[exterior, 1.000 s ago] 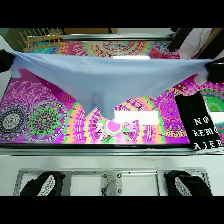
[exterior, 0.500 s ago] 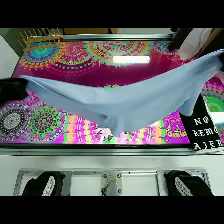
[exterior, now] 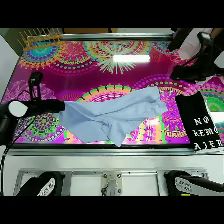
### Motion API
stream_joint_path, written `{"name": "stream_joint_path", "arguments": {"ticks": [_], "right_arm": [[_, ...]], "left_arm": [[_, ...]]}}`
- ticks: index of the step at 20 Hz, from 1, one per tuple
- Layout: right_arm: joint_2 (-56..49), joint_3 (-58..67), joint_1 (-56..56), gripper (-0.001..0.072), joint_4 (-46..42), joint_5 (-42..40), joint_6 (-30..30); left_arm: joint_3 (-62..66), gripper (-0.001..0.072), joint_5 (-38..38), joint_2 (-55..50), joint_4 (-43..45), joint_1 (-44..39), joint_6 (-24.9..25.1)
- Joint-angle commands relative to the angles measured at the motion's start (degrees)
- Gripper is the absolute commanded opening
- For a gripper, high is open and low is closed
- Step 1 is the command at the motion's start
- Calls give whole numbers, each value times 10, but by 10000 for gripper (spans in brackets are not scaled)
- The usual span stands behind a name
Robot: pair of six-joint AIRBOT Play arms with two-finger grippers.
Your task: Fold the clothes and pants, and hang the long-sleeved shirts on hangers.
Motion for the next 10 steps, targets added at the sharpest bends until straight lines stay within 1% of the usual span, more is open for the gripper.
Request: {"name": "stream_joint_path", "arguments": {"ticks": [1, 3, 4, 6, 8, 10], "right_arm": [[7, -93, -1, 491, 2, 23, 5], [35, -211, 0, 491, 52, 12, 35], [45, -275, 1, 491, 94, -11, 35], [51, -388, 10, 491, 173, -82, 35], [49, -473, 33, 490, 239, -168, 31], [45, -515, 69, 491, 269, -236, 31]], "left_arm": [[-6, 6, -4, -67, 15, -7, 0], [-6, 6, -5, -82, 15, -7, 0], [-6, 6, -5, -87, 15, -7, 0], [-7, 6, -4, -90, 15, -7, 0], [-7, 6, -1, -89, 15, -7, 0], [-7, 6, 0, -89, 15, -7, 0]]}}
